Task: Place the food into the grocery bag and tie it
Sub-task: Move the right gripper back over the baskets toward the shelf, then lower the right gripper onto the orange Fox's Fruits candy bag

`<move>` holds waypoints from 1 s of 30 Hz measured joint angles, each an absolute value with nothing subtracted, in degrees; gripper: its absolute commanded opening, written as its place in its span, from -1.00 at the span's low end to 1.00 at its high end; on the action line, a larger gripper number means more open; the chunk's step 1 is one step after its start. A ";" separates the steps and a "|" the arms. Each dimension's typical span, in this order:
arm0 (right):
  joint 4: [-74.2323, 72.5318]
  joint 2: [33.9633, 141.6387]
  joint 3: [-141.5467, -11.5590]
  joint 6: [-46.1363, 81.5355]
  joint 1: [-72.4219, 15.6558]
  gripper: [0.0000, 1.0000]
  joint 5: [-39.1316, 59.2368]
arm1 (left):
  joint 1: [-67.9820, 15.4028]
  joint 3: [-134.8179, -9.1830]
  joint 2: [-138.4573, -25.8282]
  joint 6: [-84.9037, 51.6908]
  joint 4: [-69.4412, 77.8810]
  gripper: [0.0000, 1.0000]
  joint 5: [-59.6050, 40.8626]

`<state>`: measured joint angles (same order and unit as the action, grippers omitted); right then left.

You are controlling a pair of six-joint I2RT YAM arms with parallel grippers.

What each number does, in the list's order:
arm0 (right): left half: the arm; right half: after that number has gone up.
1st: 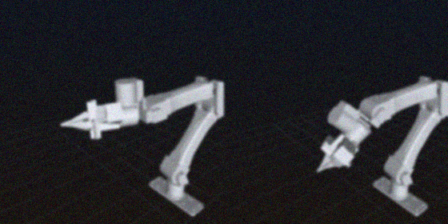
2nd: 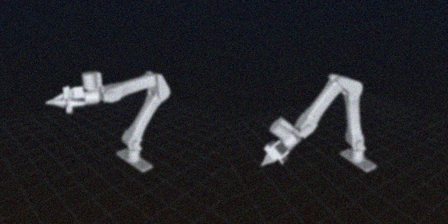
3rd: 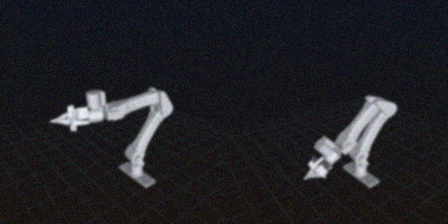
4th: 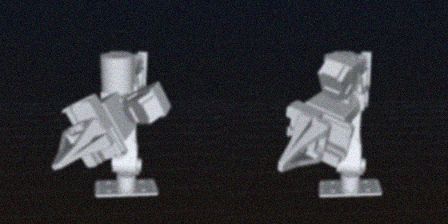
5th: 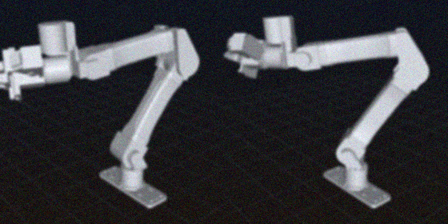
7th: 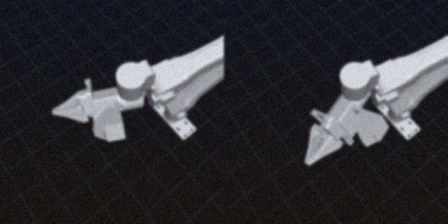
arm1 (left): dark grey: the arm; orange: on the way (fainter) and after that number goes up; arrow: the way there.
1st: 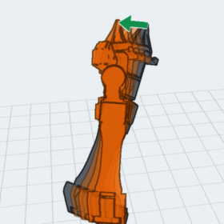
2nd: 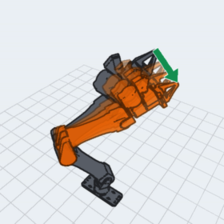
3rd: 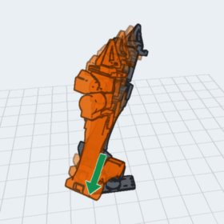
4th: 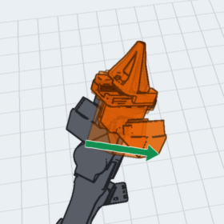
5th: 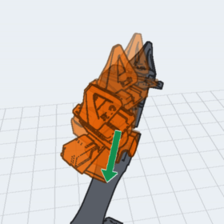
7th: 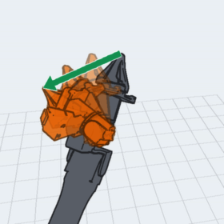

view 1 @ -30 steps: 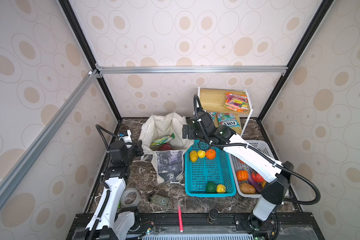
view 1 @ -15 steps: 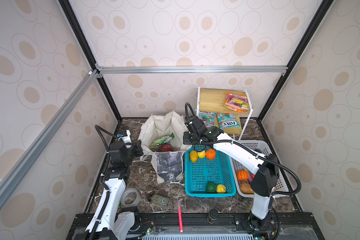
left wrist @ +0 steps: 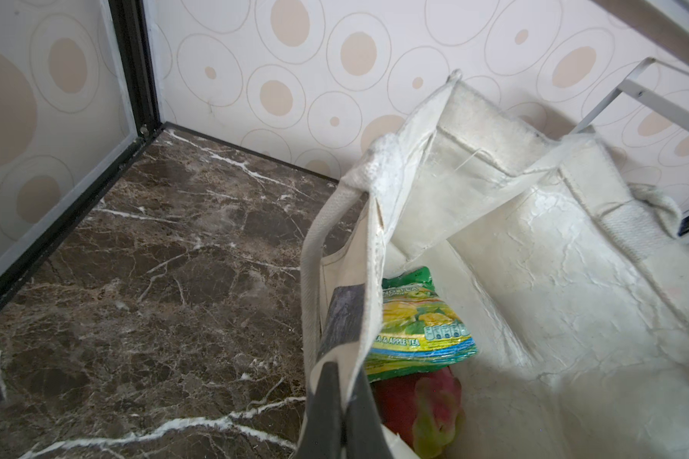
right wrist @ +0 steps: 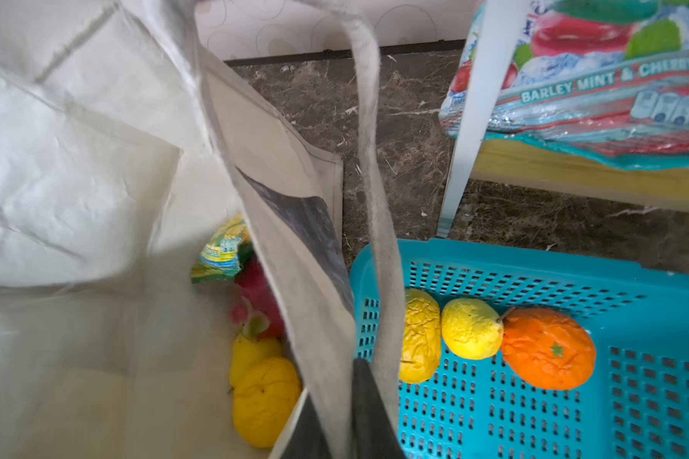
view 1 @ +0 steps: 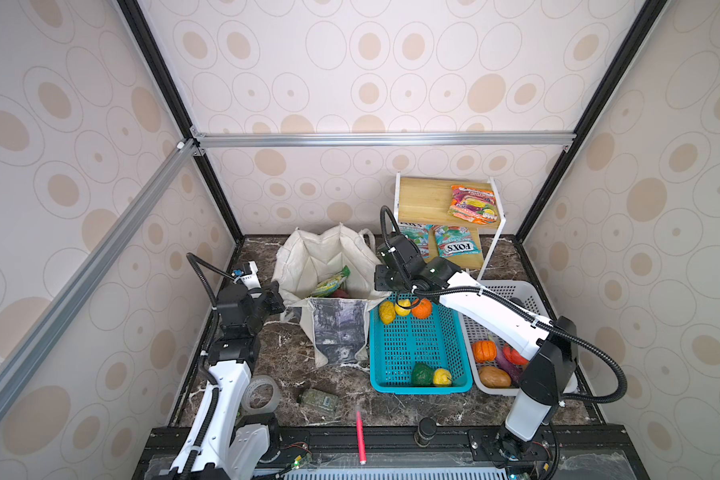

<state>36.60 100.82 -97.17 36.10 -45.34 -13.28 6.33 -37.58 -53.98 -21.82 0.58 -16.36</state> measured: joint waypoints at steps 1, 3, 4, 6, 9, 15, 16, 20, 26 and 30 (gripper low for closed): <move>36.64 100.82 -97.21 35.88 -45.32 0.31 -13.17 | 6.39 -37.58 -54.37 -21.85 0.58 -1.00 -16.47; 36.91 100.82 -97.43 35.42 -45.30 0.96 -13.10 | 6.39 -37.58 -54.59 -21.85 0.58 -1.00 -16.51; 37.17 100.79 -97.65 35.31 -45.30 0.99 -13.23 | 6.39 -37.58 -54.52 -21.85 0.60 -1.00 -16.53; 38.26 100.77 -98.59 34.94 -45.34 1.00 -14.06 | 6.39 -37.58 -54.41 -21.85 0.64 -1.00 -16.53; 40.40 99.83 -100.40 33.85 -45.36 0.99 -15.99 | 6.39 -37.58 -54.41 -21.85 0.64 -1.00 -16.53; 41.63 89.80 -101.16 27.16 -44.62 0.99 -19.49 | 6.39 -37.58 -54.41 -21.85 0.69 -1.00 -16.60; 41.54 87.74 -101.27 26.24 -43.88 1.00 -19.51 | 6.39 -37.58 -54.41 -21.87 0.69 -1.00 -16.60; 41.54 82.21 -103.90 23.29 -35.77 0.99 -19.09 | 6.39 -37.58 -54.41 -21.89 0.73 -1.00 -16.82; 41.43 82.67 -107.22 21.93 -21.10 0.99 -16.05 | 6.39 -37.58 -54.30 -22.09 0.80 -1.00 -17.41; 42.59 88.07 -112.99 21.34 -16.38 0.99 -14.87 | 6.39 -37.58 -54.30 -22.13 0.82 -1.00 -17.52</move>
<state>42.59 88.07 -112.99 21.34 -16.38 -14.87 6.39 -37.58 -54.30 -22.13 0.82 -17.52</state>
